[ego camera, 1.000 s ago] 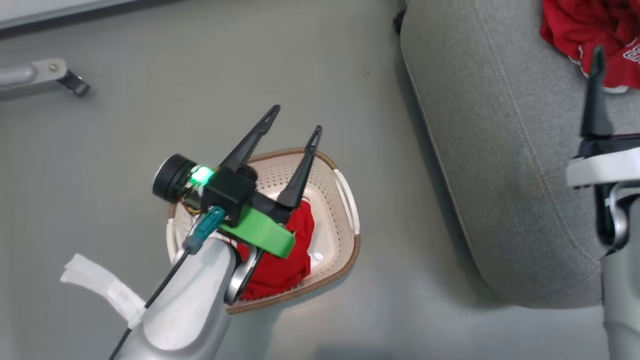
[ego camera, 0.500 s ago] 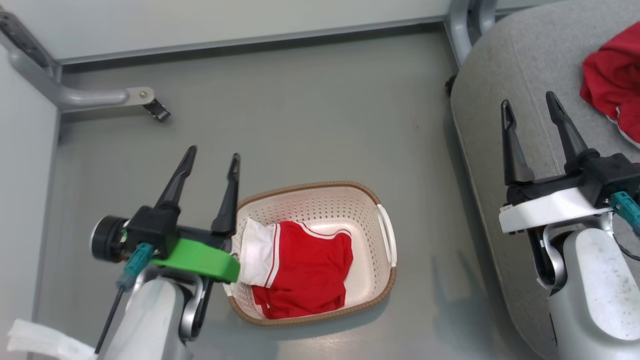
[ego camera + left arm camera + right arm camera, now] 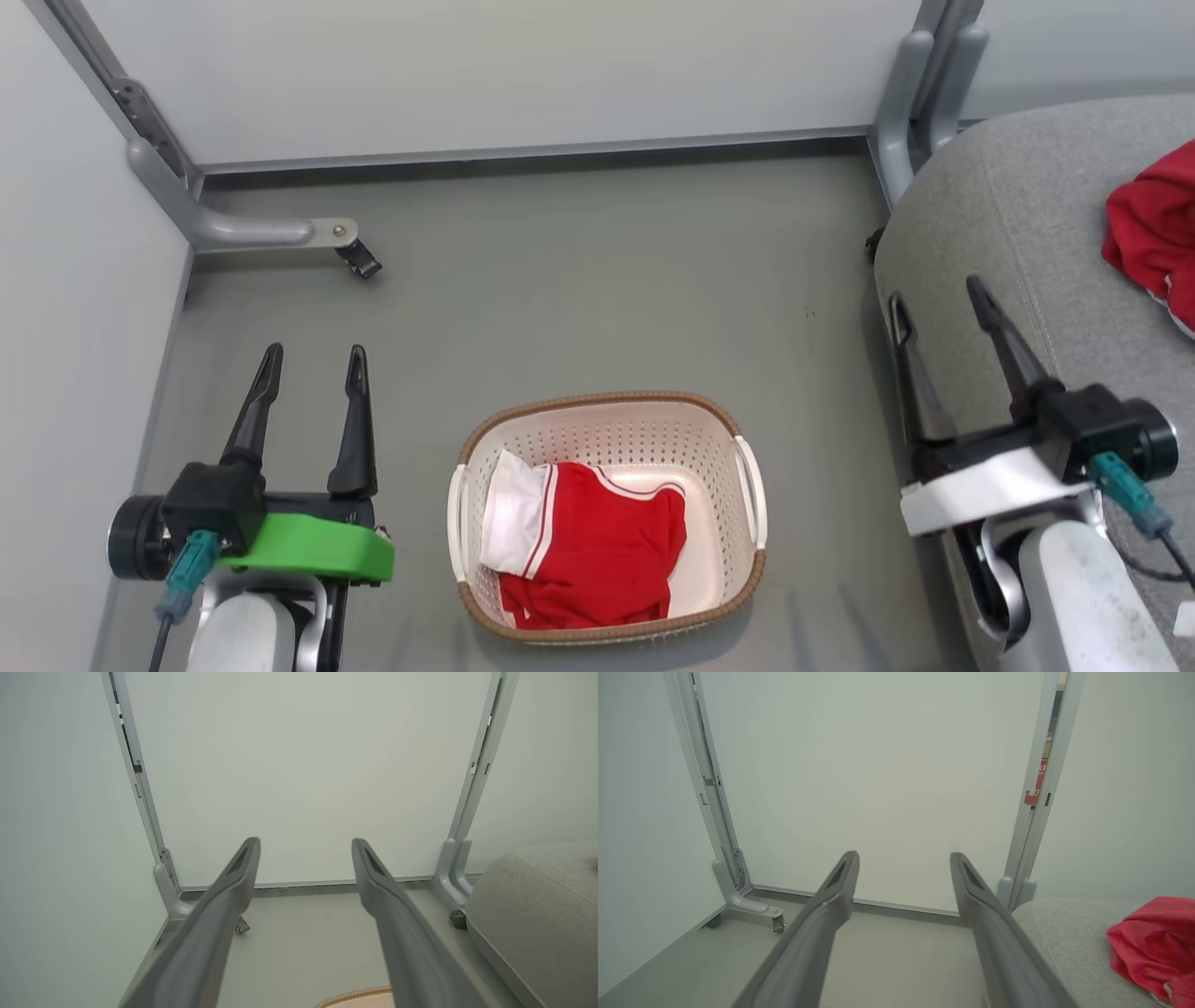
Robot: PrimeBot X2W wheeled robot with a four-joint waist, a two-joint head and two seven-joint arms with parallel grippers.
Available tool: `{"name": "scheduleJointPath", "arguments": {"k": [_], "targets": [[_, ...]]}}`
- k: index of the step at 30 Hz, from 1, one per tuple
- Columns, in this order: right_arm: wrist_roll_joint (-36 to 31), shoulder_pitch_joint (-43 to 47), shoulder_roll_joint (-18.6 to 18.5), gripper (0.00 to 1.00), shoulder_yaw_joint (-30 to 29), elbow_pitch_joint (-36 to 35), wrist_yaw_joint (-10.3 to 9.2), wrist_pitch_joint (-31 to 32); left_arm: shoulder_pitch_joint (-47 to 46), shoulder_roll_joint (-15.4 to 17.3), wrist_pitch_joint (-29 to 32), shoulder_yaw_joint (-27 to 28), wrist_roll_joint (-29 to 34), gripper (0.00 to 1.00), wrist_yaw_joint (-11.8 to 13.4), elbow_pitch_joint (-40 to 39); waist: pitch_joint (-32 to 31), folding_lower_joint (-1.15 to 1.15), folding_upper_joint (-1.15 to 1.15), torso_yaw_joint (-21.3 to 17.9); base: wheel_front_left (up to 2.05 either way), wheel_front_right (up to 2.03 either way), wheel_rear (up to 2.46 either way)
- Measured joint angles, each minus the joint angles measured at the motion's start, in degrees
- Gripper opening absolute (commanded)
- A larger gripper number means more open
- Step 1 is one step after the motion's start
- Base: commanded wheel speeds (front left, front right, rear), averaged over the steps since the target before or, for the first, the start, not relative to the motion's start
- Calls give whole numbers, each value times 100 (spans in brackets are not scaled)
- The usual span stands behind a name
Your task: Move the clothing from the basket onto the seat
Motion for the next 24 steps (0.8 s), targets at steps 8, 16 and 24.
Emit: {"name": "scheduleJointPath", "arguments": {"k": [8, 16, 24], "targets": [[64, 645, 25, 100, 168, -144, 0, 0, 241, -113, 0, 123, 113, 100, -86, -68, -257, 0, 0, 28, 0, 0, 0], [246, 1162, 27, 100, 203, -260, 0, 0, 371, -174, 0, 123, 168, 100, -138, -98, -404, 0, 0, 45, 0, 0, 0], [300, 1274, 27, 100, 205, -269, 0, 0, 409, -222, 0, 162, 174, 100, -181, -48, -391, 0, 0, 53, 0, 0, 0]]}}
